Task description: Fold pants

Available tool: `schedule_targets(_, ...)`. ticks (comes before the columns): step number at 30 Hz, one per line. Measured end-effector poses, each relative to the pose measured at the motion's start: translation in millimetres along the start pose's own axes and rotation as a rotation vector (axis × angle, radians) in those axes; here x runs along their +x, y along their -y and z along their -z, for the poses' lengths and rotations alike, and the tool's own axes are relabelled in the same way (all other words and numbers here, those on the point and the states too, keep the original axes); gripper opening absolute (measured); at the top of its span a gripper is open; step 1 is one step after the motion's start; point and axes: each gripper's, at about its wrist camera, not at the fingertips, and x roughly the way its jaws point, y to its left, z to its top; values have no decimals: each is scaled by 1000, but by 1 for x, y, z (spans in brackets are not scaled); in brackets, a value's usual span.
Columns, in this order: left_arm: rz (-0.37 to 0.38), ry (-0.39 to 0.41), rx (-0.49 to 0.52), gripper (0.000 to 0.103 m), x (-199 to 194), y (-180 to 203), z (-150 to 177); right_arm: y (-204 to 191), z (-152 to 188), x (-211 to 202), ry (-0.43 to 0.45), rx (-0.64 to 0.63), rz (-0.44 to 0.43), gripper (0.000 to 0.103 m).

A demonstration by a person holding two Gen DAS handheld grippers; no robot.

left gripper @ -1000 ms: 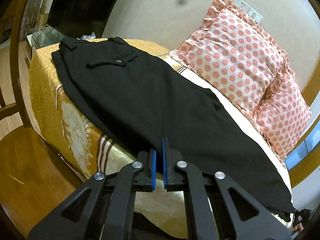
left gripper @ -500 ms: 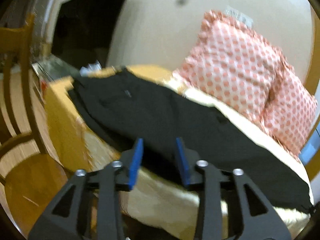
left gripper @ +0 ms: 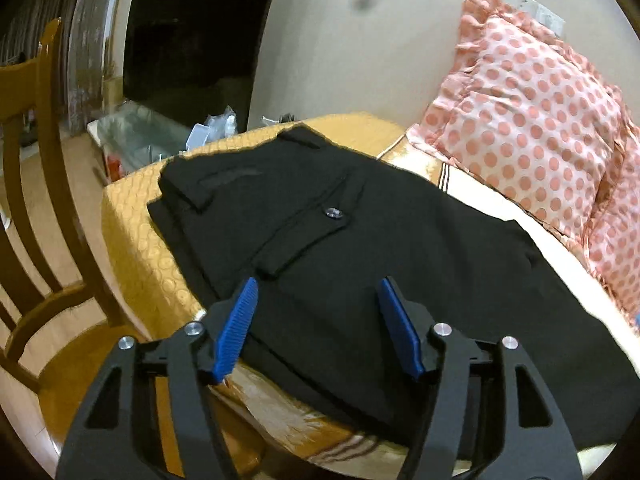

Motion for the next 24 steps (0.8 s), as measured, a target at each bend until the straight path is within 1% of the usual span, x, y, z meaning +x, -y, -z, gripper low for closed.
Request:
schedule_targets(1,-14,-4,14,63,-2,2,1,-3,0,-3,18,-12,18,10)
schedule_targets(2,-10,-1,12,63,-5,4,2,-8,1,-8,40,-31,36,10)
schedule_targets(4,42,14,8,65,-13,8,4,-17,2,-15,85,-77,67,10)
schedule_targets(5,72,28,22,69,-20,15,4,-24,3,-20,117,-114,70,10)
schedule_targets(6,88,37,34,73,-24,21,5,-29,5,-22,133,-146,60,14)
schedule_targets(7,109,45,51,74,-28,28,7,-38,8,-23,140,-196,54,27)
schedule_targets(8,139,47,77,76,-30,38,9,-44,10,-22,139,-229,42,35)
schedule_targets(9,164,42,98,77,-30,47,11,-49,14,-20,132,-264,14,46)
schedule_targets(11,201,22,139,78,-26,64,16,-58,21,-15,122,-323,-8,47)
schedule_targets(13,201,-17,163,78,-14,75,21,-62,27,-10,113,-359,25,47)
schedule_targets(15,197,-40,164,78,-8,75,25,-52,26,-8,103,-305,12,46)
schedule_targets(17,197,-45,170,79,-6,71,28,-37,20,-10,105,-226,6,46)
schedule_targets(18,197,-44,176,79,-7,71,30,-31,19,-11,103,-209,11,46)
schedule_targets(22,200,-39,201,86,-5,73,33,-20,26,-16,92,-213,35,46)
schedule_targets(24,196,-31,216,90,-4,76,35,-14,31,-18,92,-210,35,46)
